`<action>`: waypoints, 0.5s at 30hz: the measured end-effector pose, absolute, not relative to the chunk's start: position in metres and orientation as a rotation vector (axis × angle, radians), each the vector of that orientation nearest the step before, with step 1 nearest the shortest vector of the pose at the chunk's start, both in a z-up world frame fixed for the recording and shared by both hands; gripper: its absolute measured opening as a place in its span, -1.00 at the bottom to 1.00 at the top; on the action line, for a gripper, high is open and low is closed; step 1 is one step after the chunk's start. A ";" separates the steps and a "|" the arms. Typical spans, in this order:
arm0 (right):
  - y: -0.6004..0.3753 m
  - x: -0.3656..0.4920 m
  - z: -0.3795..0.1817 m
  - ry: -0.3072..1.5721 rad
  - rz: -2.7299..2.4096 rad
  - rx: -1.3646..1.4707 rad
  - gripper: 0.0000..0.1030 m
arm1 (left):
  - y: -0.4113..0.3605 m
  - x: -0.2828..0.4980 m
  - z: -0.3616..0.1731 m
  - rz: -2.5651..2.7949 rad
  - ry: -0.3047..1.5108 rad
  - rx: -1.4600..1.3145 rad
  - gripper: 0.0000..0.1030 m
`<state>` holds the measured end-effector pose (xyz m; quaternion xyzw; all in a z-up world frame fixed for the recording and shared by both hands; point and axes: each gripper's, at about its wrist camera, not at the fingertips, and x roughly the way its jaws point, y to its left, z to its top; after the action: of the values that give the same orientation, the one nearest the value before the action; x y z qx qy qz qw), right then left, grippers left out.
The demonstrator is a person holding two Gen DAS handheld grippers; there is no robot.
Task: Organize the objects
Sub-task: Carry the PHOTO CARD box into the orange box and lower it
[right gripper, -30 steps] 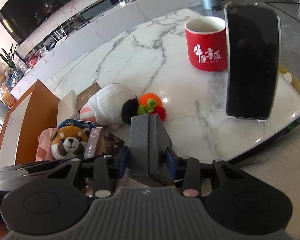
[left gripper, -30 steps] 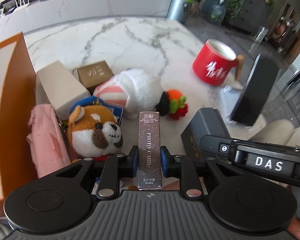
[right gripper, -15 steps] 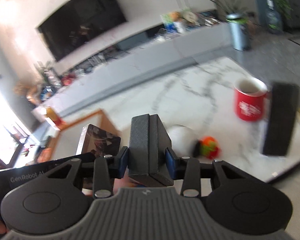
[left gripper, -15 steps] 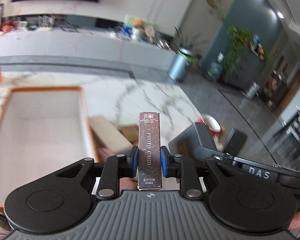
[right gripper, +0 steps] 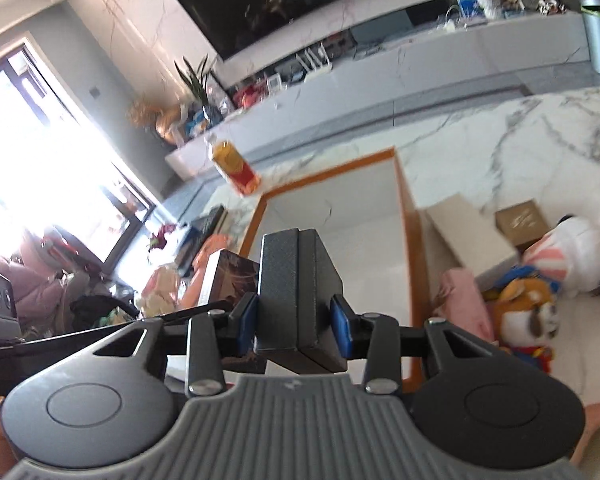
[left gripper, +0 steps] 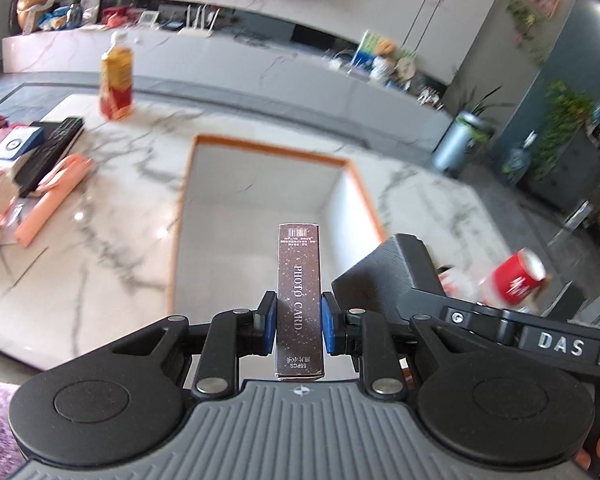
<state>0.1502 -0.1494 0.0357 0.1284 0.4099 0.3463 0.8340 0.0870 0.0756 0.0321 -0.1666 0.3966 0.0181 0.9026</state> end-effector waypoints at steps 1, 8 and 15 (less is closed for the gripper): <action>-0.142 0.153 0.029 0.892 0.733 0.266 -0.19 | 0.078 0.086 0.027 0.047 0.832 -0.336 -0.49; -0.110 0.167 -0.007 1.026 0.725 0.303 -0.20 | 0.088 0.090 0.004 0.065 0.898 -0.301 -0.49; -0.102 0.186 -0.034 1.121 0.711 0.377 -0.20 | 0.086 0.093 -0.019 0.078 0.965 -0.213 -0.49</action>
<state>0.1855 -0.1020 -0.0336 0.1737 0.5170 0.3279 0.7714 0.0929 0.0863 -0.0185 -0.1020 0.4628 0.0372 0.8798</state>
